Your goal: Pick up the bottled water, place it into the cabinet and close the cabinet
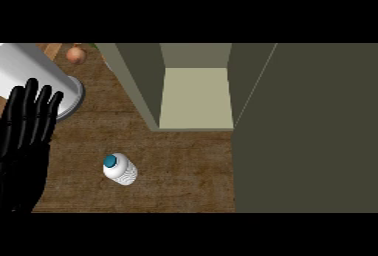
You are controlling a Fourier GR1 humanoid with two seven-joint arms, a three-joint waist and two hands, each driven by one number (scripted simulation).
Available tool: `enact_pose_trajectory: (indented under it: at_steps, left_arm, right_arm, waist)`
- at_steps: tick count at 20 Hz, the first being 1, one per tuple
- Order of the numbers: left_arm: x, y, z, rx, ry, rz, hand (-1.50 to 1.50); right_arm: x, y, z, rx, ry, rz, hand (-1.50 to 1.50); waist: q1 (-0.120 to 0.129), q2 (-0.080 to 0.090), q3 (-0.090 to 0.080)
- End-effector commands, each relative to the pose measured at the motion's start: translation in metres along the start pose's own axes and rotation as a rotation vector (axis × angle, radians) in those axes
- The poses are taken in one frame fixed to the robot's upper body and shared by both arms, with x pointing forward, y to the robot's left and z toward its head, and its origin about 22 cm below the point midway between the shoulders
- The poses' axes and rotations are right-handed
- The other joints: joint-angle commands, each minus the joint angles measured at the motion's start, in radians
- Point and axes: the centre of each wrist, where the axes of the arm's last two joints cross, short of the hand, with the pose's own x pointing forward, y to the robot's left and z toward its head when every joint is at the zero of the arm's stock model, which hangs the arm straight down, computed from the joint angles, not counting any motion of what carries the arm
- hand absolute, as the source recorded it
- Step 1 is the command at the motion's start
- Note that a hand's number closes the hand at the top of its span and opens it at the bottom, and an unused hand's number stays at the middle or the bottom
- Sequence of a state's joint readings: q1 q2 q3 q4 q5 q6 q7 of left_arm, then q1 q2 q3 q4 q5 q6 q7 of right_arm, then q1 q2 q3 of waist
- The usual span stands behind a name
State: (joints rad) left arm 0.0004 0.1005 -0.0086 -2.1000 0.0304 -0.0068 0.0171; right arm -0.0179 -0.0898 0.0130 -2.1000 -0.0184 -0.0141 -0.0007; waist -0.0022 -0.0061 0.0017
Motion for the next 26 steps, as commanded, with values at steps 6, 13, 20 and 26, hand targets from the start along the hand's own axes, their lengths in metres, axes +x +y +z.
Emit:
enact_pose_trajectory:
  at_steps: [6,13,20,26]
  left_arm:
    - [0.024,-0.006,0.035,0.409,0.06,-0.309,-1.5]
    - [0.047,-0.069,0.045,0.558,0.144,0.08,-1.5]
    - [0.073,-0.113,0.049,0.581,0.129,0.099,-1.5]
    - [0.083,-0.111,0.058,0.608,0.173,0.066,-1.5]
  right_arm:
    - [0.009,-0.004,0.034,-0.026,0.042,0.074,-1.5]
    - [0.052,0.015,0.049,0.189,0.132,-0.137,-1.5]
    - [0.074,0.019,0.048,0.158,0.135,-0.136,-1.5]
    - [0.104,0.028,0.07,0.18,0.126,-0.149,-1.5]
  waist:
    - [0.013,-0.01,0.002]
    - [-0.008,-0.002,0.0]
    - [0.001,0.003,0.001]
    - [-0.002,-0.002,0.001]
